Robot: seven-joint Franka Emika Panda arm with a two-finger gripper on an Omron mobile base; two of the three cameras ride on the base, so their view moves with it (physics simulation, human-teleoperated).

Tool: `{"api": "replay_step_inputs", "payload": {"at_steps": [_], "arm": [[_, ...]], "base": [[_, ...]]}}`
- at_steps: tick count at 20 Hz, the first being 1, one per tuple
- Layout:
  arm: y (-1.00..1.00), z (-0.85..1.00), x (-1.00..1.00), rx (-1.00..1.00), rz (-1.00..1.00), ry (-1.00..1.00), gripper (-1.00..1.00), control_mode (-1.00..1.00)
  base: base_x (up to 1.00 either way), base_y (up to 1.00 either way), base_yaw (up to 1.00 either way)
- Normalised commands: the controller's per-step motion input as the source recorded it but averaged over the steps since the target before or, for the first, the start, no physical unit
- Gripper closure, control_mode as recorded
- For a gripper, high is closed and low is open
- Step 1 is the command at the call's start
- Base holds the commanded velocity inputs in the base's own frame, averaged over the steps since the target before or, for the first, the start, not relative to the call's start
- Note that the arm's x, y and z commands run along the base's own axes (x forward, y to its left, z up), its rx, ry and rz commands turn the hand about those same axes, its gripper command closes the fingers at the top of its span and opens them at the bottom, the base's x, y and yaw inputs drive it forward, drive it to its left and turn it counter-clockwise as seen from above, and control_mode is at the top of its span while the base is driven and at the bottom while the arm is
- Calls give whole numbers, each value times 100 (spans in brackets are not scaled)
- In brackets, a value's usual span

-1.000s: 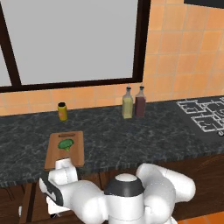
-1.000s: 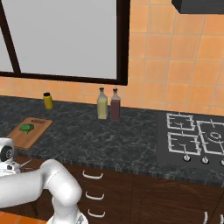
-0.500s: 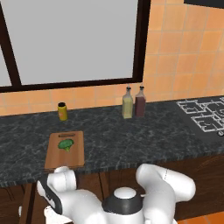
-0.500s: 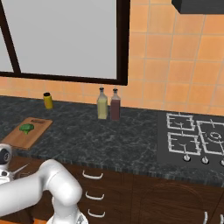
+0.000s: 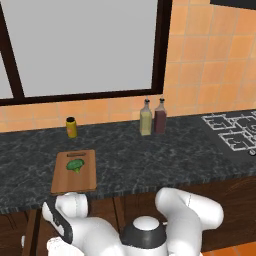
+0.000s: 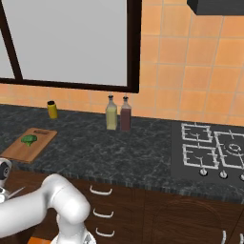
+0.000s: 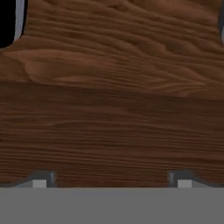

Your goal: Place the appropriate cutting tool for cutting the broccoli skin on the cutting board.

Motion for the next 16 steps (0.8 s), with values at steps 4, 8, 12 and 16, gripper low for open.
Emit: {"api": "replay_step_inputs", "payload": {"at_steps": [4,8,12,16], "arm": [[34,14,74,-1,-2,-2,-100,-100],[13,0,34,-3,-8,-6,-100,-100],[0,-9,6,-4,-23,-7,-100,-100],[2,-15,0,-4,-28,-9,-100,-100]], "base": [[0,0,0],[0,0,0],[0,0,0],[0,0,0]]}}
